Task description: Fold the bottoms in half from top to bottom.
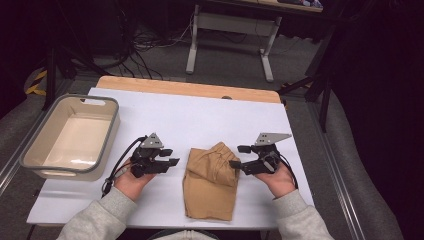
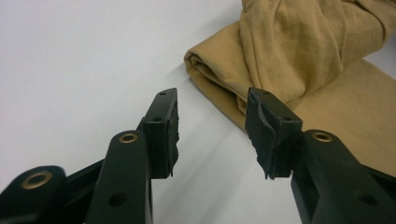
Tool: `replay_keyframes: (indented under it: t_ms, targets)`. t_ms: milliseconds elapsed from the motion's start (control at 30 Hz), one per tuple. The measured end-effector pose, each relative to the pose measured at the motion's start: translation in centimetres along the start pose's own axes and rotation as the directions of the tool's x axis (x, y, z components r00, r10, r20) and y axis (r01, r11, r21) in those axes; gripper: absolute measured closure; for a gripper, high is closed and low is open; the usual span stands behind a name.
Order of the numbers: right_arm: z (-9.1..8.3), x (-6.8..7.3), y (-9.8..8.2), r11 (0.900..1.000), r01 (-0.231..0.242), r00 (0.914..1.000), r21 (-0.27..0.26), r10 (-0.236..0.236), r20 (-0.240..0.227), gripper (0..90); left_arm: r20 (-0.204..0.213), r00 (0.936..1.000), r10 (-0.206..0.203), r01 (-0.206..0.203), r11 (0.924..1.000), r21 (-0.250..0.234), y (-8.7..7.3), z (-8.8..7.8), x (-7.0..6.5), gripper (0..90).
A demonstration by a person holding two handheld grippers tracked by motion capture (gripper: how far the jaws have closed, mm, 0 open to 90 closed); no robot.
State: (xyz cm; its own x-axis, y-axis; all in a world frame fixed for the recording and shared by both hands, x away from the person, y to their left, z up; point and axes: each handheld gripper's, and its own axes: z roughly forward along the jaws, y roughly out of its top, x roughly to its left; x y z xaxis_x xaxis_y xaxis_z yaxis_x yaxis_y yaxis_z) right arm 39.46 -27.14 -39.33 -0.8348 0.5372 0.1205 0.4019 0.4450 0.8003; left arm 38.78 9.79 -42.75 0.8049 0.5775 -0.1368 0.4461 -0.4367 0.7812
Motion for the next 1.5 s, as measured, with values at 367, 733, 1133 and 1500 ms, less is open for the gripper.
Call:
replay_keyframes:
  t_ms: [367,733,1133,1500]
  targets:
    - [4.2,-1.6,0.2,0.995,-0.044,0.999,0.091,0.045,-0.008,23.9,0.001,1.0,0.003,-0.003,1.0,-0.004,0.0,-0.2,0.0,54.1]
    - [5.5,-2.2,0.0,0.99,-0.07,0.9935,0.124,0.08,-0.081,34.8,-0.005,1.0,0.006,-0.007,1.0,-0.004,0.0,-0.1,0.0,53.5]
    - [2.6,-0.1,1.5,0.998,0.011,0.9942,0.055,-0.005,-0.107,59.5,-0.008,1.0,0.0,0.0,1.0,-0.007,0.1,-0.2,-0.1,52.8]
    - [0.7,4.2,2.6,0.984,0.166,0.9712,0.06,-0.153,-0.182,81.5,-0.008,1.0,0.003,-0.003,1.0,-0.007,0.1,-0.3,-0.1,52.5]
